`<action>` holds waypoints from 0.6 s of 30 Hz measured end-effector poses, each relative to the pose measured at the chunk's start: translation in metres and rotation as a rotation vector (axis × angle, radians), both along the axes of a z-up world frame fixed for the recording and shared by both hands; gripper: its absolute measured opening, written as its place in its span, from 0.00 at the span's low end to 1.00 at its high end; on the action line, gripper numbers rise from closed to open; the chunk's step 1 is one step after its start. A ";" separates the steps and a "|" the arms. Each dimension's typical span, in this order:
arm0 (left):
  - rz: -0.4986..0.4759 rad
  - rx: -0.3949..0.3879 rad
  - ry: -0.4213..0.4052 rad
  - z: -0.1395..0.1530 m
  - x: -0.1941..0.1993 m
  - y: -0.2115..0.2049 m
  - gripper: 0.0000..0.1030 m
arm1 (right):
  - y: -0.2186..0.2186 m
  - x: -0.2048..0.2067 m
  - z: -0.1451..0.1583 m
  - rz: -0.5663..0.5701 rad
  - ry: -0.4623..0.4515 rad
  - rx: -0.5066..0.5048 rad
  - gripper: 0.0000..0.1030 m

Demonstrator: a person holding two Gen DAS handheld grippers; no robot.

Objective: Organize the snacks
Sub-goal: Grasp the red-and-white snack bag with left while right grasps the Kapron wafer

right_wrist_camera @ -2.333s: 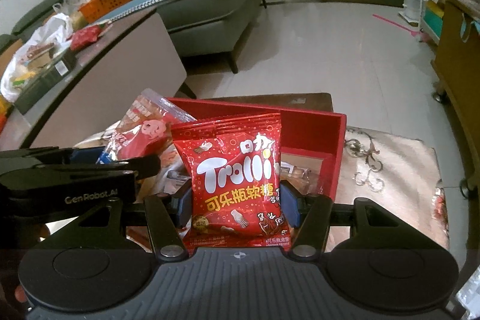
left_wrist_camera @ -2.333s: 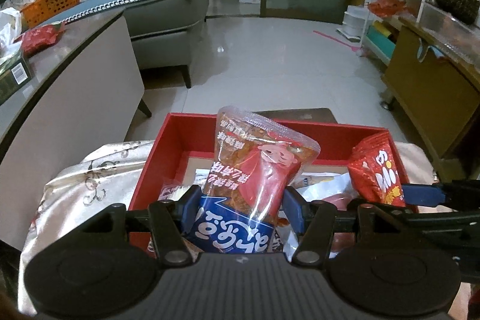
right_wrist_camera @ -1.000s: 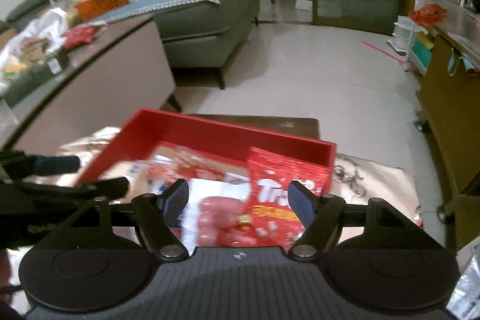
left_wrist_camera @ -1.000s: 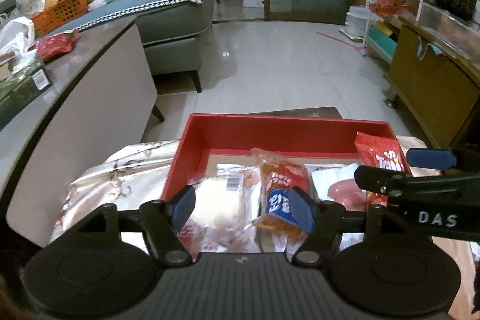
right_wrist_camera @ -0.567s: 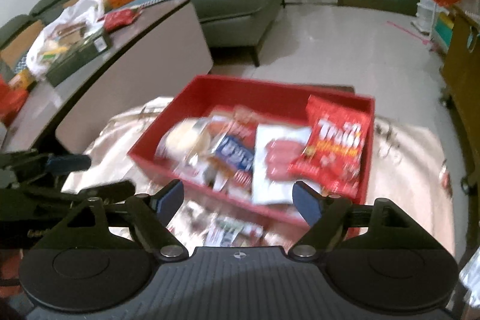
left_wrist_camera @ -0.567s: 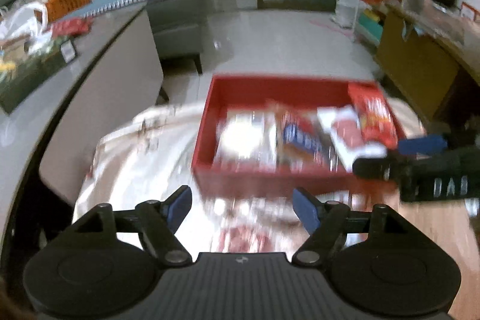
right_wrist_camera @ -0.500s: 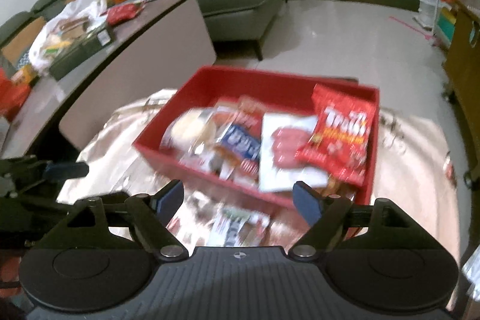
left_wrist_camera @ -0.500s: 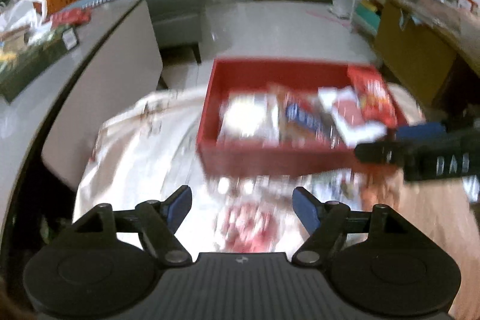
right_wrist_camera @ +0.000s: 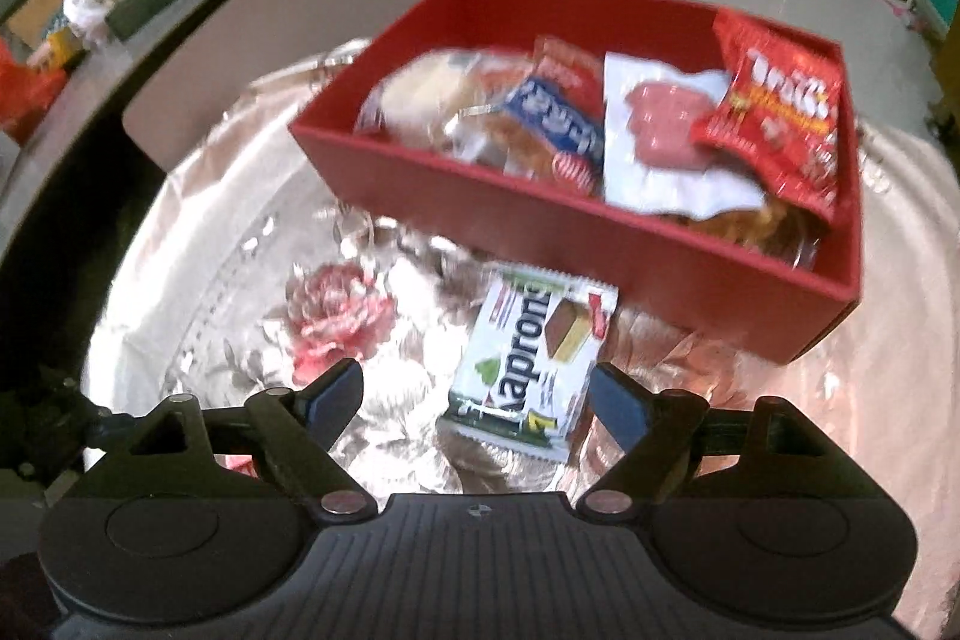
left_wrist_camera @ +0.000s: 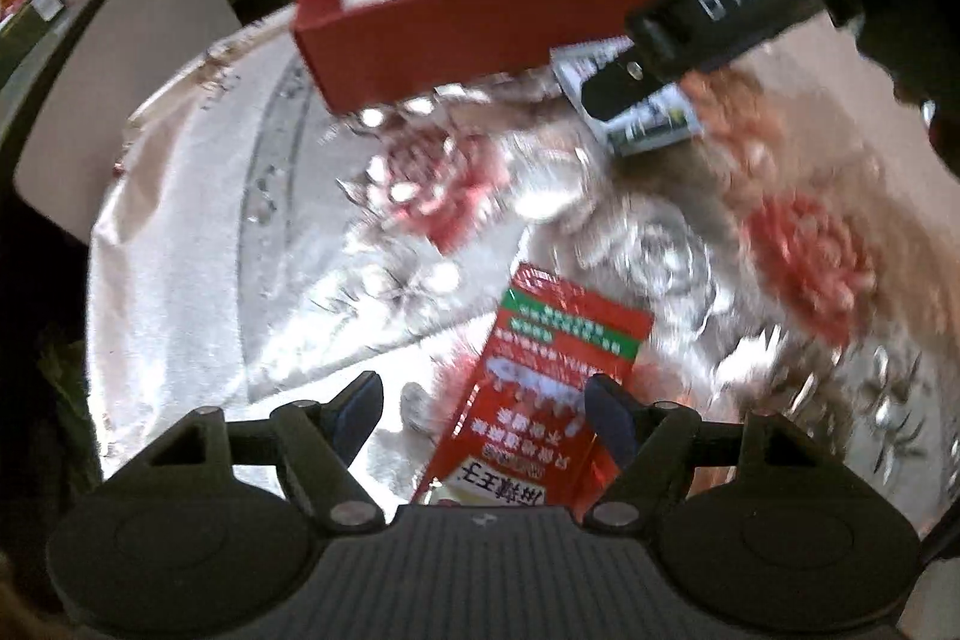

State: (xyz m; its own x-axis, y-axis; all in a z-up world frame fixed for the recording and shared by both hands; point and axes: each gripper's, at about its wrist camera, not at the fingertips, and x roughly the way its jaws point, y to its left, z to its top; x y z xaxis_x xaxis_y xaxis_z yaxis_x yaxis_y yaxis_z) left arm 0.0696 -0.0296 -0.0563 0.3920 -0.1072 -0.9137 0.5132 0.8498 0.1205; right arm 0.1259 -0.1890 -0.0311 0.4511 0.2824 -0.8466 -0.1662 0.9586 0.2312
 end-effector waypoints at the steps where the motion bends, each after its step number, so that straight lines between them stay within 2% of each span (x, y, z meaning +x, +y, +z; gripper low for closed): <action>1: -0.013 0.005 0.013 -0.003 -0.001 -0.002 0.66 | 0.000 0.001 -0.003 -0.002 0.011 -0.003 0.85; 5: -0.064 0.027 0.030 -0.012 -0.005 -0.008 0.69 | -0.005 0.010 -0.017 -0.028 0.056 0.019 0.85; 9: -0.082 0.044 -0.008 -0.012 -0.015 -0.011 0.69 | -0.007 0.018 -0.026 -0.056 0.079 0.031 0.85; 11: -0.056 0.014 0.012 -0.011 -0.015 -0.009 0.60 | -0.007 0.022 -0.030 -0.067 0.084 0.033 0.88; 12: -0.049 -0.001 0.027 -0.009 -0.015 -0.009 0.53 | -0.005 0.023 -0.031 -0.069 0.079 0.036 0.93; 18: -0.040 0.006 0.021 -0.006 -0.019 -0.012 0.50 | 0.023 0.029 -0.038 -0.008 0.015 -0.137 0.95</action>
